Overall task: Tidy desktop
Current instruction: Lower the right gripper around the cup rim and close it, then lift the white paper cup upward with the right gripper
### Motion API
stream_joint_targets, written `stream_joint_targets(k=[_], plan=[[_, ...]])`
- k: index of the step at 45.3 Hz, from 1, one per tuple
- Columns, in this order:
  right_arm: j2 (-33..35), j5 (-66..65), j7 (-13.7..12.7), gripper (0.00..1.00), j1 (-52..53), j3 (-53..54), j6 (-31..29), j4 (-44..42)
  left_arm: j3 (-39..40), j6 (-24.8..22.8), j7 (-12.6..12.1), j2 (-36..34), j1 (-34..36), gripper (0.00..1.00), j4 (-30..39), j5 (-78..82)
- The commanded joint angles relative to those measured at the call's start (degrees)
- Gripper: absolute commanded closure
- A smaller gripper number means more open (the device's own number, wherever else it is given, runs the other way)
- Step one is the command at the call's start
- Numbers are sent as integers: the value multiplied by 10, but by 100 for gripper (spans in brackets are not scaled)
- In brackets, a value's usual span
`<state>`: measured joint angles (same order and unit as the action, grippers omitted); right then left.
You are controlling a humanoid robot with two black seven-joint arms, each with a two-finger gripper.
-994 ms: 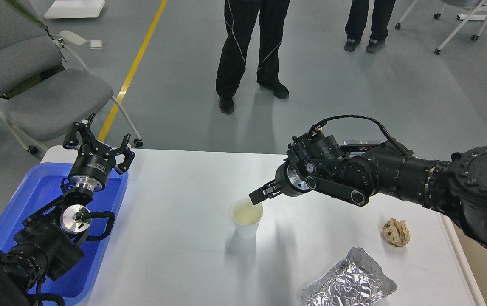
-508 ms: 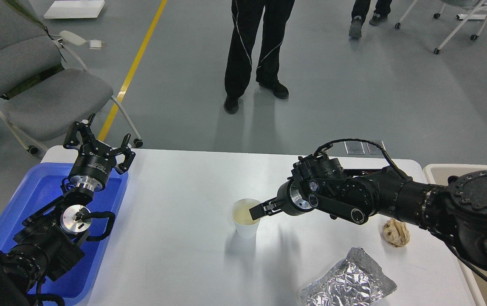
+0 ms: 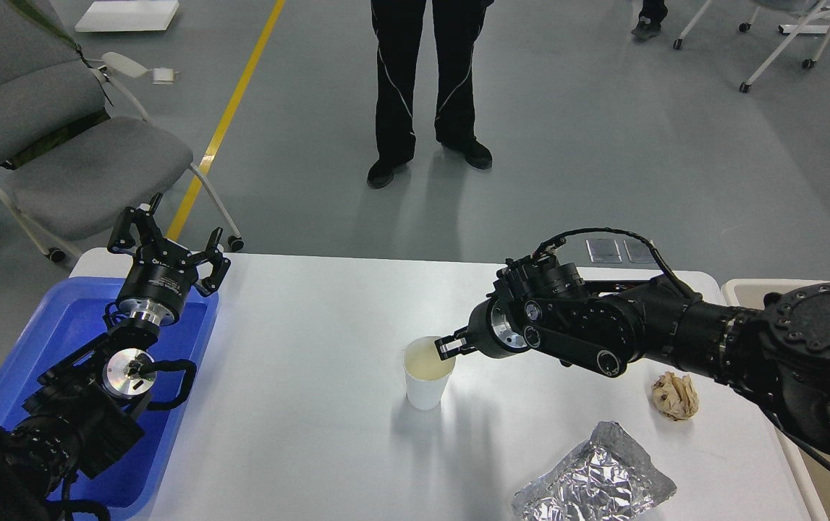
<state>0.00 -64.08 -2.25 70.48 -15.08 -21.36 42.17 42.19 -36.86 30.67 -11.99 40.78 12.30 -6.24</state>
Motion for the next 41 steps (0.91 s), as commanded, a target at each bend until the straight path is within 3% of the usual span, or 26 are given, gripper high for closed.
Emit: stream_joint_targets(k=[1, 26, 41], plan=[[0, 0, 1, 100, 6, -2, -3, 3, 0, 0, 0, 0, 0, 0, 0, 0], [0, 3, -2, 100, 25, -5, -36, 20, 0, 0, 0, -1, 0, 0, 0, 0], [0, 69, -25, 100, 149, 0, -76, 74, 0, 0, 0, -1, 0, 0, 0, 0]])
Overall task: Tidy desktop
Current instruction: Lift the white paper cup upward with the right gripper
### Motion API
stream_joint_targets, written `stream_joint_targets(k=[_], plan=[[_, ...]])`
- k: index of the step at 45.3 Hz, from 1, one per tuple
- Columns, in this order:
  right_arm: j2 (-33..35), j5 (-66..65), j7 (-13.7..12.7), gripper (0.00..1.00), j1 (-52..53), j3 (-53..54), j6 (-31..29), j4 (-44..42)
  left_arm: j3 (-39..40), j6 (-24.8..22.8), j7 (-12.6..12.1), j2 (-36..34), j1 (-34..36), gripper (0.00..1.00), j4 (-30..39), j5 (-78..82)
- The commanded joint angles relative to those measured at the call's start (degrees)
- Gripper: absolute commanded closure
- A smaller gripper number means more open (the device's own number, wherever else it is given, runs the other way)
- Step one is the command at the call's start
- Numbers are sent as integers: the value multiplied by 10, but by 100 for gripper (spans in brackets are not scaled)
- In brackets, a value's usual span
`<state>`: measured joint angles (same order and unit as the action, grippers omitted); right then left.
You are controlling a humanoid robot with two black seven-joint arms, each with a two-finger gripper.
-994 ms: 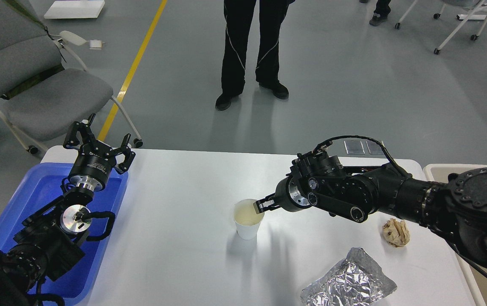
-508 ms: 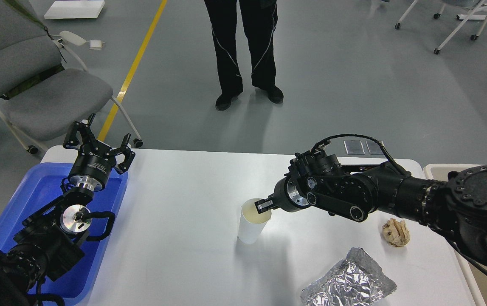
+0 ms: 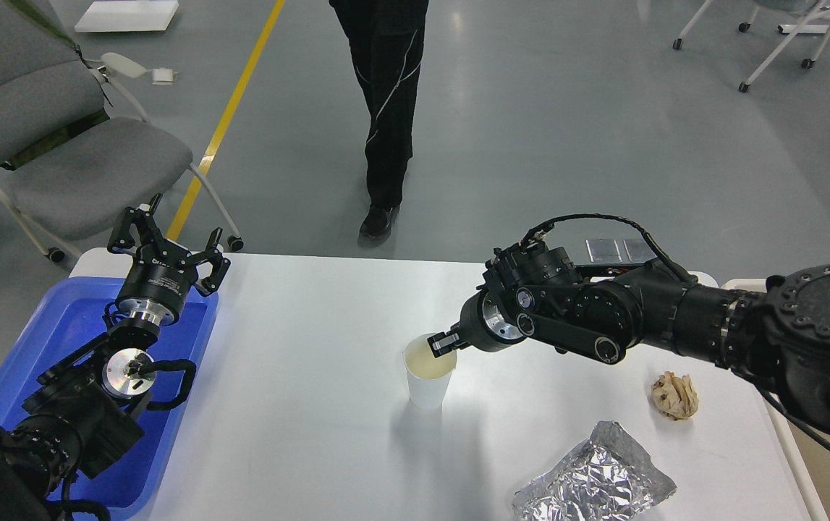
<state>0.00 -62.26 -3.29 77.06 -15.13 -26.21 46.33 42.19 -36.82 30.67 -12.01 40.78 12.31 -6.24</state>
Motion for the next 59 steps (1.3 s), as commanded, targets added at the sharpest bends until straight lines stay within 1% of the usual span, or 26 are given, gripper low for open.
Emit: stream_joint_targets(k=[1, 8, 18, 24, 30, 43, 47, 51, 59], plan=[[0, 58, -15, 100, 93, 0, -31, 35, 0, 0, 0, 1, 0, 0, 0, 0], [1, 79, -15, 100, 163, 4, -67, 80, 0, 0, 0, 1, 0, 0, 0, 0], [101, 105, -14, 100, 242, 8, -107, 166, 0, 0, 0, 0, 0, 0, 0, 0], [145, 109, -9, 100, 273, 8, -112, 199, 0, 0, 0, 0, 0, 0, 0, 0], [165, 109, -8, 100, 284, 7, -112, 203, 0, 0, 0, 0, 0, 0, 0, 0], [171, 105, -8, 100, 283, 0, -109, 199, 0, 0, 0, 0, 0, 0, 0, 0], [185, 101, -8, 100, 278, -2, -108, 194, 0, 0, 0, 1, 0, 0, 0, 0], [214, 94, -8, 100, 271, -3, -107, 189, 0, 0, 0, 1, 0, 0, 0, 0], [307, 85, -7, 100, 255, 9, -104, 189, 0, 0, 0, 1, 0, 0, 0, 0]])
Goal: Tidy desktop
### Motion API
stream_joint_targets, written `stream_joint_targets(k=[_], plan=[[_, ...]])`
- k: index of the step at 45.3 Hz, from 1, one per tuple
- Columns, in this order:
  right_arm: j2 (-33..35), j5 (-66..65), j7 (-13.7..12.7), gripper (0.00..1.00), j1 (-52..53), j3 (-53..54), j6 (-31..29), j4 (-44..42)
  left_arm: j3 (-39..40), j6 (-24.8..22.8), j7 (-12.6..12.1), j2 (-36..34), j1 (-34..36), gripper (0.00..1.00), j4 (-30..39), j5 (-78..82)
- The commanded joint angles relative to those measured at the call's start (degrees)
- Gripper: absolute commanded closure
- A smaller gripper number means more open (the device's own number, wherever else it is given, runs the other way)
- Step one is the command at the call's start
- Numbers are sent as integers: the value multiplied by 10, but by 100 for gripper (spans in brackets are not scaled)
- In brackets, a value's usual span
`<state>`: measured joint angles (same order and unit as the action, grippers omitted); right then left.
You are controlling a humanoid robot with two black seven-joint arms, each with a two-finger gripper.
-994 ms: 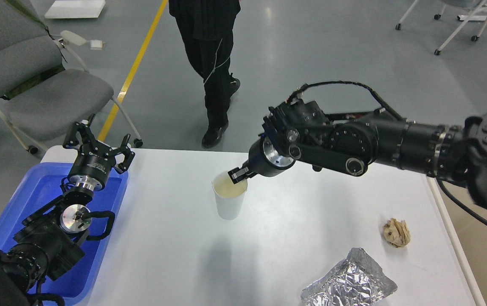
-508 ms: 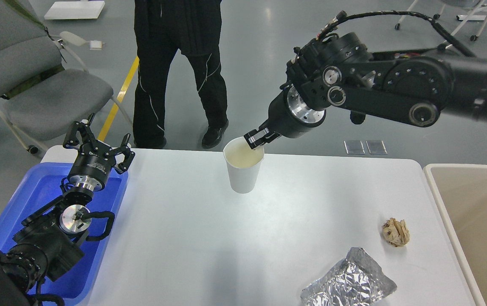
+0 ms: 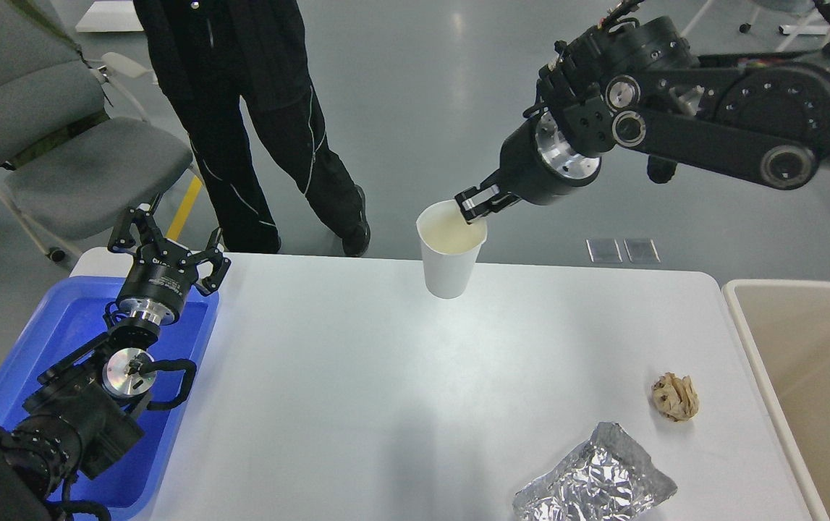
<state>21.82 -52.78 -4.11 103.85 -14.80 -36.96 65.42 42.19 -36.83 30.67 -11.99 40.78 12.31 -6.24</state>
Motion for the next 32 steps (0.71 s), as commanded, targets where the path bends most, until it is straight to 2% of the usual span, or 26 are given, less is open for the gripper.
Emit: stream_joint_targets(k=[1, 12, 17, 27, 32], plan=[[99, -11, 1, 100, -14, 6, 5, -2, 0, 0, 0, 0, 0, 0, 0, 0], [237, -13, 1, 100, -55, 9, 39, -5, 0, 0, 0, 0, 0, 0, 0, 0], [320, -13, 2, 100, -122, 28, 83, -5, 0, 0, 0, 0, 0, 0, 0, 0], [376, -13, 2, 100, -254, 164, 109, -54, 0, 0, 0, 0, 0, 0, 0, 0], [391, -10, 15, 100, -295, 184, 112, -91, 0, 0, 0, 0, 0, 0, 0, 0]])
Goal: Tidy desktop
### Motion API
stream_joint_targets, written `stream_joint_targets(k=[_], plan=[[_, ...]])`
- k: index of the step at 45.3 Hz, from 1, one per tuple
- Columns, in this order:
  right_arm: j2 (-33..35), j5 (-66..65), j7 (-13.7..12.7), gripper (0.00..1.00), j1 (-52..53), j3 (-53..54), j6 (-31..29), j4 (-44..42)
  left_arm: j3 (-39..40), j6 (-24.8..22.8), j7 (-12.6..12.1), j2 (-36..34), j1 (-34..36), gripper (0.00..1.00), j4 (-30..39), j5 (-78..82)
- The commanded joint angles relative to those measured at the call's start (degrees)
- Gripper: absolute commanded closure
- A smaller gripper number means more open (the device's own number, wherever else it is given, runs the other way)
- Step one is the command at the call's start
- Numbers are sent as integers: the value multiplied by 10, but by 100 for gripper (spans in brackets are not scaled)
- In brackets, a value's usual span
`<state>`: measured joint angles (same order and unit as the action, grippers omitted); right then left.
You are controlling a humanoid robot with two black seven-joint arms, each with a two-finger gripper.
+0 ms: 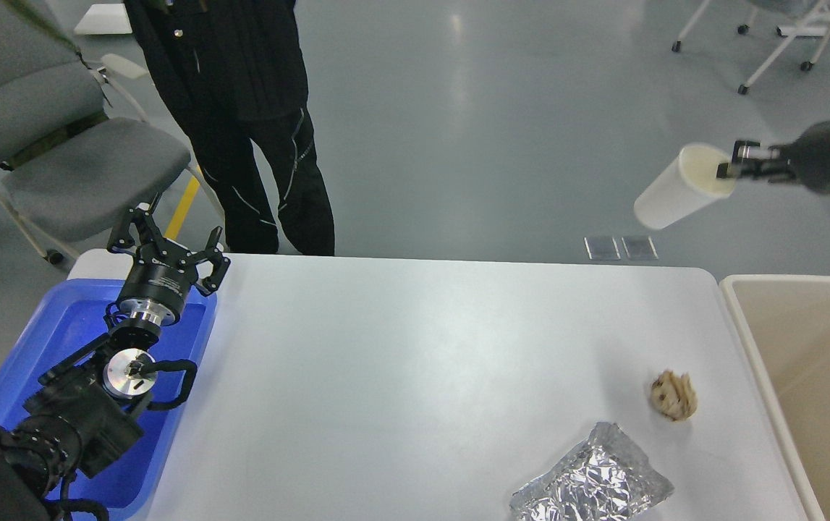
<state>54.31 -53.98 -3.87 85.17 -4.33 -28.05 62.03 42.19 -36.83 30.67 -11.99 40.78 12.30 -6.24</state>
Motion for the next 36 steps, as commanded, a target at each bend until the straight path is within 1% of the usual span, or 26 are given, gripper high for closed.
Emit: stream_joint_targets(k=[1, 8, 17, 22, 25, 31, 36], plan=[[67, 3, 18, 100, -113, 80, 25, -65, 0, 0, 0, 0, 0, 0, 0, 0], [69, 30, 65, 100, -143, 80, 48, -147, 0, 0, 0, 0, 0, 0, 0, 0], [70, 111, 76, 100, -199, 80, 49, -243, 0, 0, 0, 0, 0, 0, 0, 0], [63, 153, 106, 100, -248, 80, 50, -298, 0, 0, 0, 0, 0, 0, 0, 0], [59, 192, 112, 100, -279, 81, 54, -332, 0, 0, 0, -1, 0, 0, 0, 0], [36, 288, 112, 100, -341, 83, 79, -382, 0, 0, 0, -1, 0, 0, 0, 0], [24, 325, 113, 100, -388, 84, 98, -393, 0, 0, 0, 0, 0, 0, 0, 0]])
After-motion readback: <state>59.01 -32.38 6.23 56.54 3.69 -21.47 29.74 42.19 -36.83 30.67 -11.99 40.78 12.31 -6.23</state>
